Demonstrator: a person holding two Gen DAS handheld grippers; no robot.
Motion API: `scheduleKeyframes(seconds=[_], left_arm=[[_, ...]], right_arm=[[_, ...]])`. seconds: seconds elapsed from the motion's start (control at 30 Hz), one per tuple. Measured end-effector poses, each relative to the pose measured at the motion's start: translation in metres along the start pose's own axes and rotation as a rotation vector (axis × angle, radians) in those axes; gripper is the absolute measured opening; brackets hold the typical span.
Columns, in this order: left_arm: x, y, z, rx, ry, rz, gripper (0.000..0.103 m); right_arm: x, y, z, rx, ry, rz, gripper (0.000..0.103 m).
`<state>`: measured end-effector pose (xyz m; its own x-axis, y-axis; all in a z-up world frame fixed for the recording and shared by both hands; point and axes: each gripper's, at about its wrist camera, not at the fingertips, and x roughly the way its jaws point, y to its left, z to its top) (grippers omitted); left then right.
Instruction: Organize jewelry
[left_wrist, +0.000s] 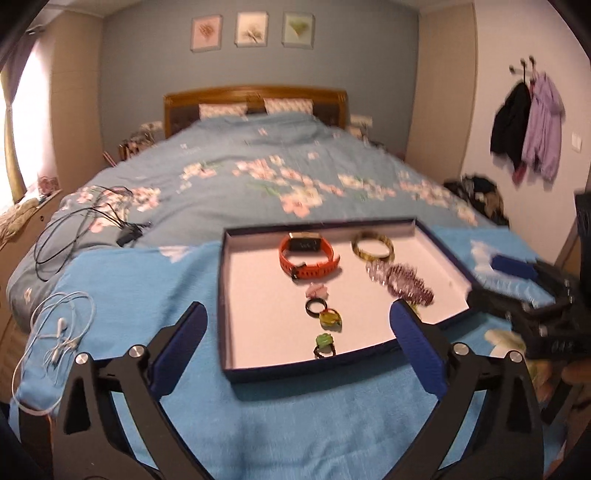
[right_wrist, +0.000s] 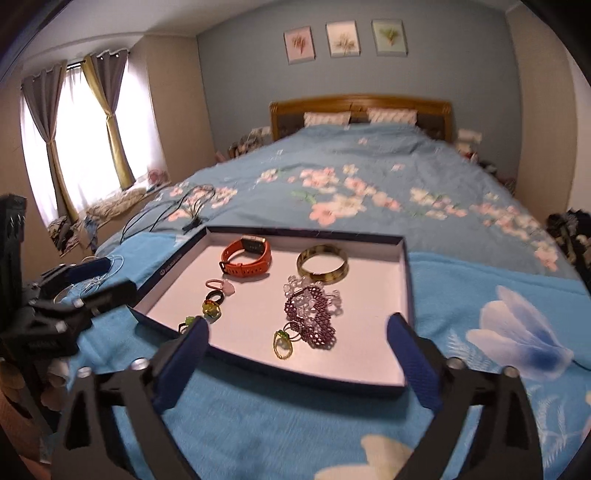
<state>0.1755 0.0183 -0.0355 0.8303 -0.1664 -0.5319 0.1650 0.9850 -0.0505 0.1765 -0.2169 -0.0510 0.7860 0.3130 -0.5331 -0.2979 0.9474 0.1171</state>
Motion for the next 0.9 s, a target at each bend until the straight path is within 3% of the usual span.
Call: scheduleKeyframes(seconds=[0.37,0.9], left_arm=[[-0.081,-0.015,-0.029,0.014,-0.224,0.096,0.097],[-0.116,-0.028,-0.049,-0.016,-0.282,0.095,0.097]], right_arm=[[-0.057,0.017,-0.033,-0.025,-0.213,-0.105,0.096],[-0.078,0.036,-0.045,-0.067,-0.257,-0.098,0.096]])
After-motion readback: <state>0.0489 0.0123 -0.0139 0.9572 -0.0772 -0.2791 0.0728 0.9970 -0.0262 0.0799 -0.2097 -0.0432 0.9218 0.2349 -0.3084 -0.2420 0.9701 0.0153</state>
